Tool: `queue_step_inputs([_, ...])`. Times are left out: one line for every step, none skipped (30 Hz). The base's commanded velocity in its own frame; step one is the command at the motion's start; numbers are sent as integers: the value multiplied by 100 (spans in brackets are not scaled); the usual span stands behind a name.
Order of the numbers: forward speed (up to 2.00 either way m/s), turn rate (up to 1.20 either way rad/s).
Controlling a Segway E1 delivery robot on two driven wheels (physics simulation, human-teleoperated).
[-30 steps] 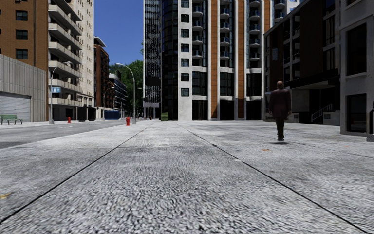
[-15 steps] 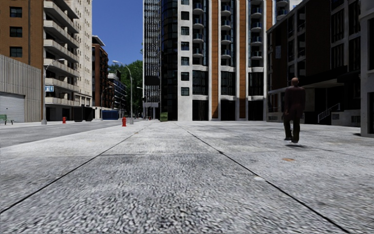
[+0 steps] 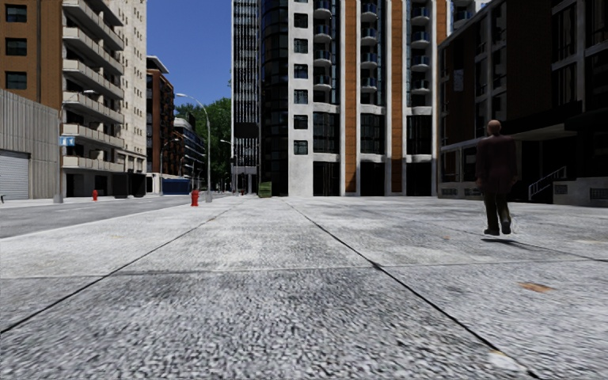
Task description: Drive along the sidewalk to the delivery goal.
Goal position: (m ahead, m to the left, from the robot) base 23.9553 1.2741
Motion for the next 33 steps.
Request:
queue_step_inputs([200,0])
queue_step_inputs([200,0])
queue_step_inputs([200,0])
queue_step_inputs([200,0])
queue_step_inputs([200,0])
queue_step_inputs([200,0])
queue_step_inputs([200,0])
queue_step_inputs([200,0])
queue_step_inputs([200,0])
queue_step_inputs([200,0])
queue_step_inputs([200,0])
queue_step_inputs([200,0])
queue_step_inputs([200,0])
queue_step_inputs([200,0])
queue_step_inputs([200,0])
queue_step_inputs([200,0])
queue_step_inputs([200,0])
queue_step_inputs([200,0])
queue_step_inputs([200,0])
queue_step_inputs([200,0])
queue_step_inputs([200,0])
queue_step_inputs([200,0])
queue_step_inputs([200,0])
queue_step_inputs([200,0])
queue_step_inputs([200,0])
queue_step_inputs([200,0])
queue_step_inputs([200,0])
queue_step_inputs([200,0])
queue_step_inputs([200,0])
queue_step_inputs([200,0])
queue_step_inputs([200,0])
queue_step_inputs([200,0])
queue_step_inputs([200,0])
